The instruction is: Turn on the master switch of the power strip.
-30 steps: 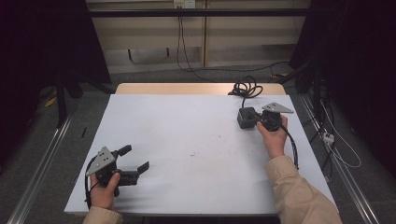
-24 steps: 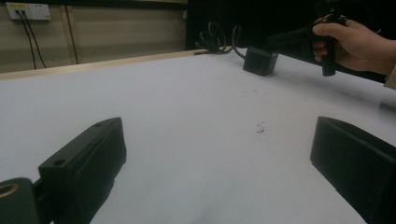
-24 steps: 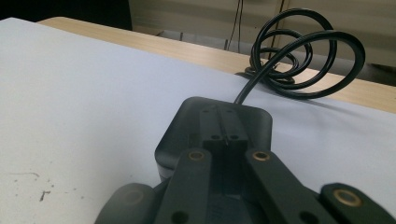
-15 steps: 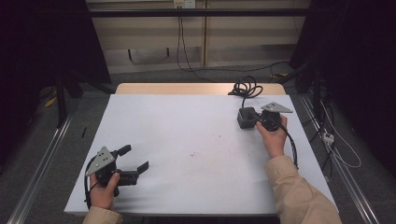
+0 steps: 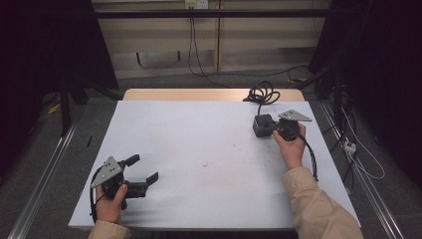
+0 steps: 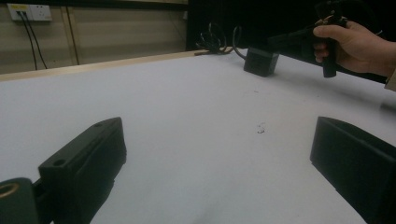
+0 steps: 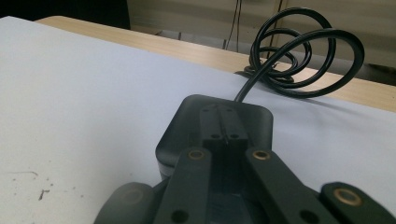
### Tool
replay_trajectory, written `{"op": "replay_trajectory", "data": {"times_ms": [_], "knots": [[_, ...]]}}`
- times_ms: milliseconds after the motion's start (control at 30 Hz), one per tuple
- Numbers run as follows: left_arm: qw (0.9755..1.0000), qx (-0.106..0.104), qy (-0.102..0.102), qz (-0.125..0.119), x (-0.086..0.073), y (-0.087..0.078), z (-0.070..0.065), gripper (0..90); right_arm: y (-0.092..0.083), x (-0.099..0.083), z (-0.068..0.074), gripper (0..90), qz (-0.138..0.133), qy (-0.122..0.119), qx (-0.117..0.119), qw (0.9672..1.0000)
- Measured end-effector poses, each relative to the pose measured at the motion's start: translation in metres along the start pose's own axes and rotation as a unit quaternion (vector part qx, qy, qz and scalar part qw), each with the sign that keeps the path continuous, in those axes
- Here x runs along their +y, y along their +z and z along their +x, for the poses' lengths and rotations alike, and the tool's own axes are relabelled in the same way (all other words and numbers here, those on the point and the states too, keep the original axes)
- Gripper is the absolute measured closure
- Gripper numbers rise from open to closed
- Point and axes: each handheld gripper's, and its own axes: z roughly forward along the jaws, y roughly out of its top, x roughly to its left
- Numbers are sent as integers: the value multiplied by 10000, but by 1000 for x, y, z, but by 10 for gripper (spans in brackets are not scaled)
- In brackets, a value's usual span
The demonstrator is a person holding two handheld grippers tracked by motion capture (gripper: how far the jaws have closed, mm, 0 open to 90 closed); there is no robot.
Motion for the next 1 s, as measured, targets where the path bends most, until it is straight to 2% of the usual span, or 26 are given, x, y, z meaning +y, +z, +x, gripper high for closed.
{"op": "replay_trajectory", "data": {"times_ms": [200, 667, 1000], "knots": [[10000, 1, 8, 12, 0, 0, 0, 32, -1, 0, 0, 900, -3, 61, 28, 10000], [10000, -10, -10, -8, 0, 0, 1, 32, -1, 1, 1, 900, 27, -76, 33, 10000], [10000, -7, -35, -18, -1, -1, 1, 31, -3, 2, 1, 900, 29, -3, 65, 10000]]}}
